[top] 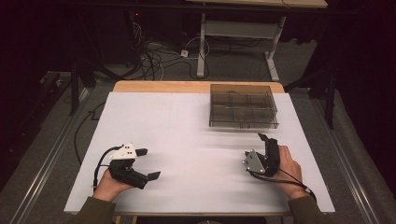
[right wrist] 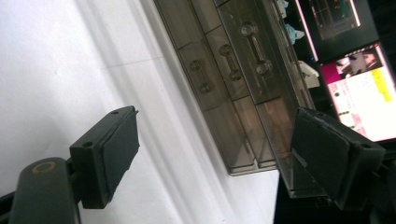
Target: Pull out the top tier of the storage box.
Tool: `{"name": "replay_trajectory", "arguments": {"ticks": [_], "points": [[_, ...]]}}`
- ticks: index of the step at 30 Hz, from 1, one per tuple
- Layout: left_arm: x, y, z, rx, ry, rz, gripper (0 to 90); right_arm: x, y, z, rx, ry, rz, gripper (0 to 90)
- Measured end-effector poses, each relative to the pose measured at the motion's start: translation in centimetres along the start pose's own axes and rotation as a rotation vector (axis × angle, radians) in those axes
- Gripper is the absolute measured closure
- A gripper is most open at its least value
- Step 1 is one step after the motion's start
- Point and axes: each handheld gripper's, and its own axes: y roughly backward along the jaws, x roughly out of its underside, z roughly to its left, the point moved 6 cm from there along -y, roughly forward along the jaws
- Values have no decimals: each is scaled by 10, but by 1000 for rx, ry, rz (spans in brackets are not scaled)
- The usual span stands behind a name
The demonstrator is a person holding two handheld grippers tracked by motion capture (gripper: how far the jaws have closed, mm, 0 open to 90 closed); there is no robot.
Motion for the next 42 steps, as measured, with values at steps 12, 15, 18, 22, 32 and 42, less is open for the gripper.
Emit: {"name": "replay_trajectory", "arguments": {"ticks": [12, 15, 18, 22, 32, 42], "points": [[0, 0, 0, 2, -3, 1, 0, 1, -1, 0, -59, -107, 9, 170], [0, -1, -1, 3, -4, 4, 0, 2, -1, 0, -73, -120, 15, 173], [0, -1, 0, 4, -4, 4, 0, 1, -1, -1, -87, -142, 14, 175], [-1, 0, 0, 4, -3, 2, 0, 1, -2, -1, -105, -168, 15, 176], [-1, 0, 0, 4, -4, 2, 0, 1, -1, -2, -155, -254, 5, 179], [-1, -1, 0, 6, -5, 4, 0, 3, -3, -3, -208, -328, 9, 179]]}}
